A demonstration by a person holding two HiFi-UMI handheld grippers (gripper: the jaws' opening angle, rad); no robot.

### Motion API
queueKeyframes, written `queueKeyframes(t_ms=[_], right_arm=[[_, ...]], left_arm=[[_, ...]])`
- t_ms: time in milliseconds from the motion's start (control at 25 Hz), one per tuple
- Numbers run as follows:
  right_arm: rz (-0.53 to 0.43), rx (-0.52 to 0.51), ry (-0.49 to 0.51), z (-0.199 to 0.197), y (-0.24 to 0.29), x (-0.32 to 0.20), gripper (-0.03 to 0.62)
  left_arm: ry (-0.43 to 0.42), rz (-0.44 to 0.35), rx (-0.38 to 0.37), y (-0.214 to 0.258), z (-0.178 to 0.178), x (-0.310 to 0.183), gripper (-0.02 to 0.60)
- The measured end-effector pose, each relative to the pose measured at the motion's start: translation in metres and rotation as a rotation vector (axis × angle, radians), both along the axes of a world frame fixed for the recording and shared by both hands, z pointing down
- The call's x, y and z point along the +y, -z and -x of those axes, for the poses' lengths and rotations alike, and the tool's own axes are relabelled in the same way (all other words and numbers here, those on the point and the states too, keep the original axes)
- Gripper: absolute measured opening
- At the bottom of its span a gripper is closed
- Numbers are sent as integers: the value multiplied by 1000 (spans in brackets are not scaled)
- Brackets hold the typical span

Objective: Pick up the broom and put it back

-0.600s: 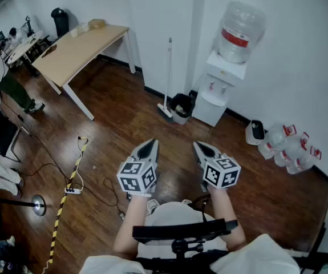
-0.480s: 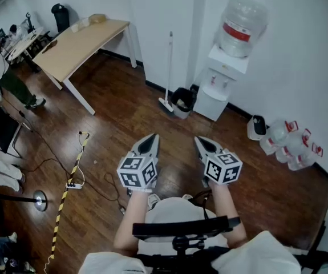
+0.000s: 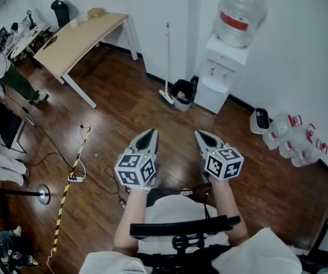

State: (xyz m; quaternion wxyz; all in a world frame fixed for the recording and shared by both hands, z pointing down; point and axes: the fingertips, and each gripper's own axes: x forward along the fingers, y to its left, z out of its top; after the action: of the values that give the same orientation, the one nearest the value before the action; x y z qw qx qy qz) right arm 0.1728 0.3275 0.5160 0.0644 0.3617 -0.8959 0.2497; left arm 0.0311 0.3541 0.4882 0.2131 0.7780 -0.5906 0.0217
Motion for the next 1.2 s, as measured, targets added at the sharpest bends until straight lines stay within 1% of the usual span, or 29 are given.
queueKeyframes(t_ms=[160,320,480,640,840,1000,1200], right_arm=[[14,0,2,-14,-12,-4,9],[16,-6,-16,-21,-17,-20,9],[20,-3,-40,-21,-24,-51,9],[27,21,-71,-10,-34,-97,9],[45,43,-109,23,-39,-173,9],[66,55,-116,66,-38,-234,9],[75,72,-118,124,-33,-302,9]], left_arm=[[20,19,-14,-11,-6,0,2],[30,28,-16,-19,-3,-14,2],[24,23,-11,-23,6,-49,2],[1,23,3,-33,23,-105,2],[-29,25,24,-36,57,-191,2],[-55,45,36,-35,91,-255,2],[-85,71,54,-37,139,-322,2]])
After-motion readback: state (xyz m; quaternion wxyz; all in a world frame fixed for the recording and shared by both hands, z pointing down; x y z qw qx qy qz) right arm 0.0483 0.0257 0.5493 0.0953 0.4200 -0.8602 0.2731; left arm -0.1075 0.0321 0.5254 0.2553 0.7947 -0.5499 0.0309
